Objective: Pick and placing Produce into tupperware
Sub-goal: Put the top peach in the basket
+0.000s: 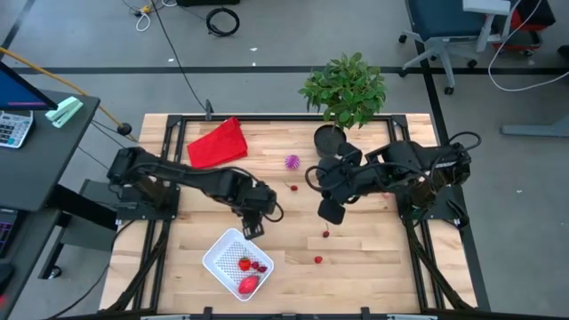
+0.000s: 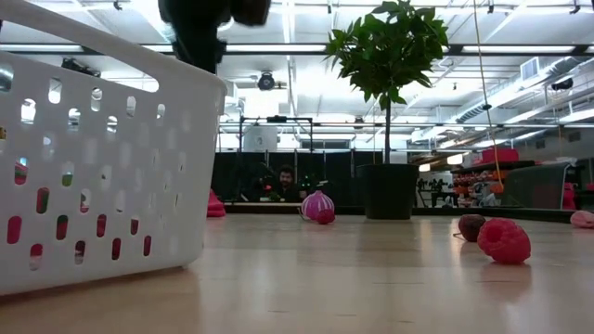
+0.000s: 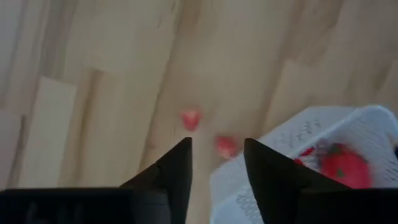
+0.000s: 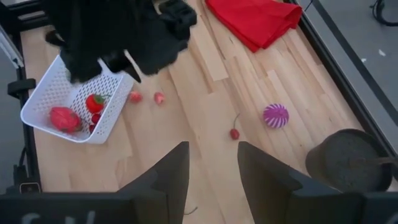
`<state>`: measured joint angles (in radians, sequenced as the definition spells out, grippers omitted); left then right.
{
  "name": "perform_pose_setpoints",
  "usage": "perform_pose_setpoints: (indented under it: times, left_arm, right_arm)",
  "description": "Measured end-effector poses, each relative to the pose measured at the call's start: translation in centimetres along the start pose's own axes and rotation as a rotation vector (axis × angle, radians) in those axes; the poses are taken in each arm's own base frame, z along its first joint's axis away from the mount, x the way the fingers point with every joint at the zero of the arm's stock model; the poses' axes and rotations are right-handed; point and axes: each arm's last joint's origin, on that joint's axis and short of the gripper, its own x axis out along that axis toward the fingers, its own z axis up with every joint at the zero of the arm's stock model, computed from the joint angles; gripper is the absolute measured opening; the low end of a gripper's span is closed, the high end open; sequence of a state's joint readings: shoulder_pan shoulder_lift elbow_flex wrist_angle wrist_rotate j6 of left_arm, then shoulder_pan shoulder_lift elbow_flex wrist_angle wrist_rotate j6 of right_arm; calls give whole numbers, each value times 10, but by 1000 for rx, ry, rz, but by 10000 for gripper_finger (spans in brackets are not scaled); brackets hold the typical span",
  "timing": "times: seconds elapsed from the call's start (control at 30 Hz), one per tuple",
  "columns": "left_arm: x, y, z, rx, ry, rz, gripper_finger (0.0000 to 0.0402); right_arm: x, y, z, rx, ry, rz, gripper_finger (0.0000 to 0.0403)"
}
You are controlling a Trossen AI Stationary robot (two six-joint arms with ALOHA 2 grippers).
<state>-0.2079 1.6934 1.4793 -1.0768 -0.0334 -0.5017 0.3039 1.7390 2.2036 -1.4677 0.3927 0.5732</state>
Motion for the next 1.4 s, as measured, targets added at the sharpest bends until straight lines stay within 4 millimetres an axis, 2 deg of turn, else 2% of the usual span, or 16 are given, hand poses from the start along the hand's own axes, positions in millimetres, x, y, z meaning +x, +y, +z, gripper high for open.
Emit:
perform_pose_setpoints:
  times: [0.2, 0.5, 0.67, 1.0, 1.4]
  left_arm:
    - [31, 13, 0, -18, 80, 38, 196]
    - [75, 19, -13, -30, 114, -24, 187]
    - [88, 21, -22, -52, 135, -18, 188]
    - [110, 19, -32, -81, 62, -63, 190]
    - [126, 22, -38, -138, -15, -104, 181]
  right_arm:
    - [1, -3, 2, 5, -14, -29, 145]
    - [5, -12, 6, 27, -14, -52, 145]
    - [7, -18, 10, 46, -15, -68, 145]
    - [11, -28, 15, 75, -15, -94, 145]
    - [11, -28, 15, 75, -15, -94, 145]
